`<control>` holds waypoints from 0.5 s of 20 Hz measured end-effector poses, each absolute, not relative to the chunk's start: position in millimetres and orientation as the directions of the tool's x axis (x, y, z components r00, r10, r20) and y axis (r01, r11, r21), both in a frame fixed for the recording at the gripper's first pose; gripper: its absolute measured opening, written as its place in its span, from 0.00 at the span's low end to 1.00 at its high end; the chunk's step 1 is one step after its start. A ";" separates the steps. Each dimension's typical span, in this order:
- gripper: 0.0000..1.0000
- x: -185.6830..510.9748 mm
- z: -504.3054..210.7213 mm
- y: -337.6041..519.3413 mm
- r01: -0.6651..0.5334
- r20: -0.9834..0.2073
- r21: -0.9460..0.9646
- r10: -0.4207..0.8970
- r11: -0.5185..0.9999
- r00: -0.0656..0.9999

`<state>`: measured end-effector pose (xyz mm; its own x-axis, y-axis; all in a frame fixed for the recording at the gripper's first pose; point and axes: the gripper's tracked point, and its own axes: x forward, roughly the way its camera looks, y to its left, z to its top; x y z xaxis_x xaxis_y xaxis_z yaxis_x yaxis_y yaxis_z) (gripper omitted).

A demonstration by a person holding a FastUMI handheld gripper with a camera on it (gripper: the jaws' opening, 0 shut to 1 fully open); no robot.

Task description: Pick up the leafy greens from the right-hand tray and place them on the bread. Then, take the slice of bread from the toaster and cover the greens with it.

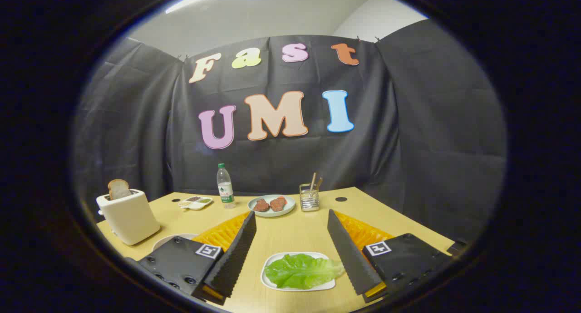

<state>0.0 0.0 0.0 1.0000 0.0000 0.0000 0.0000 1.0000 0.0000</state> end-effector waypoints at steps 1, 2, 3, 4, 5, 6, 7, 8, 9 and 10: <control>0.99 -0.2 -1.1 1.1 -0.003 -0.004 -0.010 0.003 1.000 1.000; 0.99 0.3 -2.5 2.1 -0.005 -0.008 -0.018 0.005 1.000 1.000; 0.99 0.7 -3.0 3.6 -0.009 -0.010 -0.024 0.009 1.000 1.000; 0.99 1.5 -4.7 5.3 -0.013 -0.014 -0.025 0.013 1.000 1.000; 0.99 2.2 -6.1 7.8 -0.021 -0.019 -0.023 0.021 1.000 1.000; 0.99 2.7 -8.8 11.1 -0.032 -0.027 -0.020 0.032 0.999 0.999; 0.99 3.2 -11.3 13.5 -0.041 -0.035 -0.016 0.040 0.999 0.999; 0.99 4.4 -12.7 15.2 -0.048 -0.041 -0.017 0.047 0.999 0.998; 0.99 5.1 -13.4 15.7 -0.050 -0.045 -0.021 0.049 0.999 0.998; 1.00 5.6 -15.7 15.6 -0.049 -0.048 -0.028 0.048 0.998 0.998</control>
